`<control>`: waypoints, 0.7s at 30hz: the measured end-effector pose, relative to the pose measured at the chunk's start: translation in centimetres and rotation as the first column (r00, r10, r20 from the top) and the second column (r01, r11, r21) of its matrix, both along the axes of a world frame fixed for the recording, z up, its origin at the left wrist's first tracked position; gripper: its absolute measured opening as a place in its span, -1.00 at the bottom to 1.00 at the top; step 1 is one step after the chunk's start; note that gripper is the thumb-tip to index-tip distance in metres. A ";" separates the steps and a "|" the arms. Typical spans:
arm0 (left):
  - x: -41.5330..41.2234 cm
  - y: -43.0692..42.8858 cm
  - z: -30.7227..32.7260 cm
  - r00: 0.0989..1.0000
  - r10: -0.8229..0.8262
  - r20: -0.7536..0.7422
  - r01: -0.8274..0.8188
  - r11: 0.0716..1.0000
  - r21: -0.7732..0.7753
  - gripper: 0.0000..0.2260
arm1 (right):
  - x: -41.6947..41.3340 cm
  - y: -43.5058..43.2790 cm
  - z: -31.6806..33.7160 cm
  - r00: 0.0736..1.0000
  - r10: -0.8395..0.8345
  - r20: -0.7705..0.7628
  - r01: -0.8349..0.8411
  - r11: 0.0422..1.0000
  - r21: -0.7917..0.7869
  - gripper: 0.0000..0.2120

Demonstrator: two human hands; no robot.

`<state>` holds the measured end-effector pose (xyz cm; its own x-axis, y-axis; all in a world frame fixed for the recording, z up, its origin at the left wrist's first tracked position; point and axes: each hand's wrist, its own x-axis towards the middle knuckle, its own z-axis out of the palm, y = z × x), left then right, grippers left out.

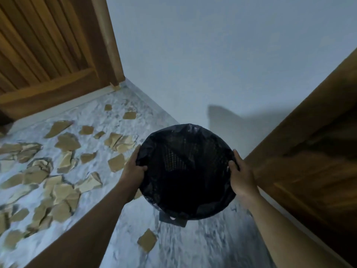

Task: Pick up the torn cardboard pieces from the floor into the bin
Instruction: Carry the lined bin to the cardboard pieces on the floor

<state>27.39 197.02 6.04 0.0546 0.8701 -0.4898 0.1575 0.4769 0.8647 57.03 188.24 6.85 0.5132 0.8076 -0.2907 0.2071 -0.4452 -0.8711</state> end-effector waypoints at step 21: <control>9.1 16.4 -33.0 0.973 -0.209 0.098 0.186 0.962 0.198 -0.36 | 8.8 13.2 -32.8 0.964 -0.064 0.256 0.049 0.997 0.065 -0.52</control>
